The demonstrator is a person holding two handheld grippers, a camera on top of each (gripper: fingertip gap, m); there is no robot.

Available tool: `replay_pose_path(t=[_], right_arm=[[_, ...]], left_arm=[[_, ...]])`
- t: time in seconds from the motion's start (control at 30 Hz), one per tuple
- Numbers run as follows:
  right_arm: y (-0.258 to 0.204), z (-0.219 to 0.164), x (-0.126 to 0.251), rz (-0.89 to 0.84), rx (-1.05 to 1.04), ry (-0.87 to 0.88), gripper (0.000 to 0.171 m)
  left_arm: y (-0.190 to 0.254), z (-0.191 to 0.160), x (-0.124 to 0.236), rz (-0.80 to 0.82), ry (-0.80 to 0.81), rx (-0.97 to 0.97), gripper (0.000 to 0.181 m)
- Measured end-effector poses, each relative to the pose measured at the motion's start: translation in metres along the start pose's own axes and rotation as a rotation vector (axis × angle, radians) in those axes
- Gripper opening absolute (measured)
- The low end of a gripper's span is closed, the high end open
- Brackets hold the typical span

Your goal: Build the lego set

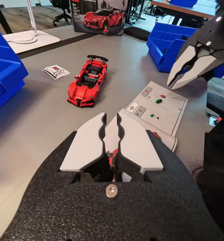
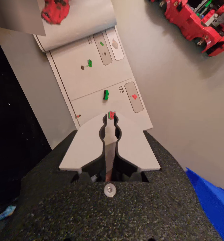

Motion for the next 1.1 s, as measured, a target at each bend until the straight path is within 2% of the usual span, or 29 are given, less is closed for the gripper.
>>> replay_pose_path(t=[0.13,0.23,0.27,0.3,0.4,0.53,0.6,0.7,0.83,0.93,1.1], right_arm=[[0.000,0.000,-0.025,0.036,-0.094,0.099,0.027],[-0.001,0.003,-0.040,0.014,-0.071,0.153,0.026],[0.000,0.005,-0.042,-0.020,-0.043,0.156,0.021],[0.000,0.005,-0.043,-0.039,0.004,0.147,0.008],[-0.003,0.012,-0.039,-0.136,0.204,0.159,0.008],[-0.016,0.038,-0.014,-0.509,0.625,0.262,0.008],[-0.026,0.046,-0.008,-0.592,0.754,0.285,0.008],[-0.033,0.050,-0.004,-0.622,0.817,0.318,0.008],[-0.039,0.051,0.001,-0.608,0.850,0.363,0.008],[-0.042,0.053,0.004,-0.601,0.862,0.381,0.008],[-0.044,0.054,0.004,-0.587,0.883,0.372,0.008]], left_arm=[[0.012,0.003,-0.009,-0.049,-0.008,-0.023,0.015],[0.034,0.005,-0.015,-0.148,-0.040,-0.010,0.015],[0.044,0.005,-0.017,-0.202,-0.068,0.010,0.016],[0.054,0.006,-0.022,-0.256,-0.089,0.032,0.018],[0.076,0.008,-0.040,-0.346,-0.129,0.114,0.021],[0.097,0.011,-0.061,-0.465,-0.171,0.257,0.025],[0.105,0.015,-0.064,-0.524,-0.146,0.299,0.025],[0.113,0.024,-0.062,-0.613,-0.087,0.341,0.024],[0.113,0.026,-0.059,-0.619,-0.052,0.311,0.007],[0.114,0.024,-0.059,-0.633,-0.066,0.299,0.015],[0.118,0.026,-0.057,-0.664,-0.024,0.285,0.011]])
Point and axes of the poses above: each gripper's, where its closed fingertips meet, x back along the fingers, z out of its top, y = z × x across the jaws, the point moved 5 cm from there along x, back along the fingers, and after that the axes turned 10 degrees about z, right-handed, at the moved point
